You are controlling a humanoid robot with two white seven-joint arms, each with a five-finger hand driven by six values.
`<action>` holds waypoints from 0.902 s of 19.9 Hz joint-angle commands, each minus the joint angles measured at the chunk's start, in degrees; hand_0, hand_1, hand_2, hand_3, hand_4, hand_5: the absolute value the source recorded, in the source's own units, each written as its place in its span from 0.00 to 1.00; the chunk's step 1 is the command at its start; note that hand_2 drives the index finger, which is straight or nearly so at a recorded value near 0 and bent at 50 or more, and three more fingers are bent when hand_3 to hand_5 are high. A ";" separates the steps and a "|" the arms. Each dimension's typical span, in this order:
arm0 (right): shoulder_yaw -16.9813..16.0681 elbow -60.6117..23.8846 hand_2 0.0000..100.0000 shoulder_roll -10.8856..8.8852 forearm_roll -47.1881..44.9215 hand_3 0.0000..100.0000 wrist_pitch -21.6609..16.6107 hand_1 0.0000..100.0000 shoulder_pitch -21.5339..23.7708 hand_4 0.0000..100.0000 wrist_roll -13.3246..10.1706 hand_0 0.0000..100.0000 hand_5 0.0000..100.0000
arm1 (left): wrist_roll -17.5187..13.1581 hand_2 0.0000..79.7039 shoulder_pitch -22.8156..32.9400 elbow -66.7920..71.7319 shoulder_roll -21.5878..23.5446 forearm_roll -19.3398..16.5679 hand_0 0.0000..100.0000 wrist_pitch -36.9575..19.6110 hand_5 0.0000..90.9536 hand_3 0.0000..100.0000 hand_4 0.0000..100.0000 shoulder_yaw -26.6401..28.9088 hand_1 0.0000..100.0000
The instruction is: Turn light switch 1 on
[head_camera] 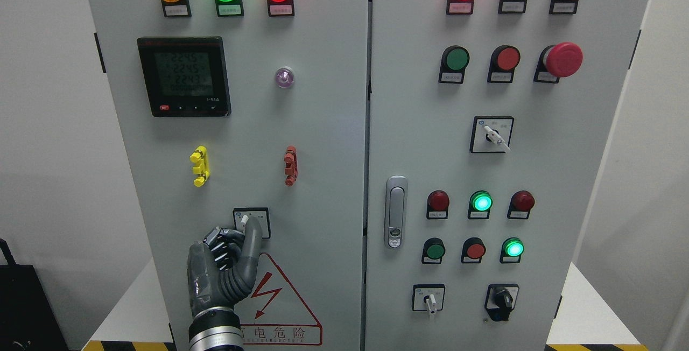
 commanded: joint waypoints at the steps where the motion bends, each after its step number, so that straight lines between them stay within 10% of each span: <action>1: 0.00 0.00 0.00 0.00 0.00 0.00 -0.05 0.00 0.00 0.00 0.05 0.05 0.00 | 0.11 0.77 0.01 -0.05 0.00 0.00 0.46 -0.14 0.91 0.94 0.93 -0.08 0.44; 11: 0.00 0.00 0.00 0.00 0.00 0.00 -0.05 0.00 0.00 0.00 0.05 0.05 0.00 | 0.11 0.77 0.01 -0.05 0.00 0.00 0.51 -0.14 0.91 0.94 0.93 -0.08 0.40; 18: 0.00 0.00 0.00 0.00 0.00 0.00 -0.05 0.00 0.00 0.00 0.05 0.05 0.00 | 0.11 0.77 0.01 -0.05 0.00 0.00 0.38 -0.05 0.91 0.95 0.93 -0.34 0.38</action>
